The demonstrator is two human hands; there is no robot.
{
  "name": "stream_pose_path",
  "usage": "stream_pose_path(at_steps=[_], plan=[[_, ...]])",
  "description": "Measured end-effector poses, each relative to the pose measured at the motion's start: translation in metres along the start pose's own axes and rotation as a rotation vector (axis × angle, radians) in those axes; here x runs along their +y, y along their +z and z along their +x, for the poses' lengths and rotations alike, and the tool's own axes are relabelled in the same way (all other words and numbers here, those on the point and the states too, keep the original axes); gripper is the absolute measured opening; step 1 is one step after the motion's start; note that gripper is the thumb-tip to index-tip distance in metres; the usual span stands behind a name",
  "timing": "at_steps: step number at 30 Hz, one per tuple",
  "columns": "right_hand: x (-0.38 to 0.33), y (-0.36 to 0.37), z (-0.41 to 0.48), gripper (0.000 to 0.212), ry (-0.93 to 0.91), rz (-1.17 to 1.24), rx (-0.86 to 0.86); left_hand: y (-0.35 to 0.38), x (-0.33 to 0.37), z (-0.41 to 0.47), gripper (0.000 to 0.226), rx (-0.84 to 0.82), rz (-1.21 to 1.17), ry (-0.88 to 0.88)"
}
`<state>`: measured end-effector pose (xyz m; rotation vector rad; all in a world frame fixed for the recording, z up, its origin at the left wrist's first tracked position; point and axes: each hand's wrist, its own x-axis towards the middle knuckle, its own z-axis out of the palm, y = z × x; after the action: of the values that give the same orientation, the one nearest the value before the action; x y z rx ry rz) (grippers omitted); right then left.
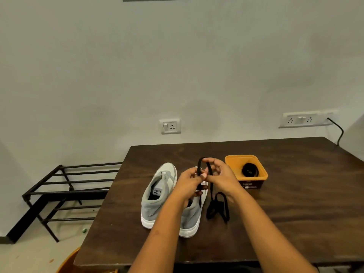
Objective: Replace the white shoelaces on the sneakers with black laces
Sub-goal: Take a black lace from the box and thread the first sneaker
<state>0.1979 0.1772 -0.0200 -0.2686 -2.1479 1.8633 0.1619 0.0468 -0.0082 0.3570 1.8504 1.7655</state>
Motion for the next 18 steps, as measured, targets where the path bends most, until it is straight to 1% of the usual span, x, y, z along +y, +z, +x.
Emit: stream_pose_path(at_steps=[3,4,6,8,10,11,12,13,14,15,16,17,18], plan=[[0.000,-0.005,0.001,0.054,-0.009,-0.013,-0.032,0.001,-0.002,0.009,0.016,0.070,0.021,0.027],[-0.001,-0.009,0.002,0.053,-0.010,-0.010,-0.020,-0.001,-0.002,0.013,0.018,0.127,0.009,0.040],[0.001,-0.020,0.004,0.052,-0.014,-0.066,0.046,-0.011,0.000,0.020,0.022,0.300,-0.022,0.070],[0.009,-0.036,0.008,0.052,0.030,-0.219,0.148,-0.024,0.003,0.026,0.029,0.463,-0.067,0.101],[0.019,-0.053,0.012,0.050,0.129,-0.389,0.227,-0.035,0.008,0.028,0.033,0.505,-0.120,0.133],[0.023,-0.059,0.013,0.050,0.189,-0.482,0.216,-0.036,0.010,0.028,0.032,0.487,-0.131,0.136],[0.024,-0.064,0.013,0.053,0.255,-0.583,0.151,-0.036,0.012,0.028,0.030,0.456,-0.128,0.133],[0.022,-0.066,0.012,0.060,0.315,-0.666,0.034,-0.034,0.013,0.029,0.027,0.429,-0.113,0.129],[0.017,-0.065,0.011,0.069,0.354,-0.694,-0.107,-0.030,0.014,0.031,0.025,0.409,-0.082,0.127],[0.010,-0.061,0.010,0.078,0.362,-0.654,-0.236,-0.026,0.014,0.033,0.024,0.388,-0.038,0.135],[0.000,-0.054,0.011,0.083,0.326,-0.558,-0.330,-0.021,0.014,0.035,0.024,0.365,0.012,0.154],[-0.008,-0.046,0.013,0.083,0.268,-0.417,-0.373,-0.016,0.014,0.039,0.023,0.339,0.068,0.175],[-0.016,-0.037,0.016,0.079,0.217,-0.256,-0.382,-0.012,0.015,0.042,0.020,0.313,0.140,0.200]])
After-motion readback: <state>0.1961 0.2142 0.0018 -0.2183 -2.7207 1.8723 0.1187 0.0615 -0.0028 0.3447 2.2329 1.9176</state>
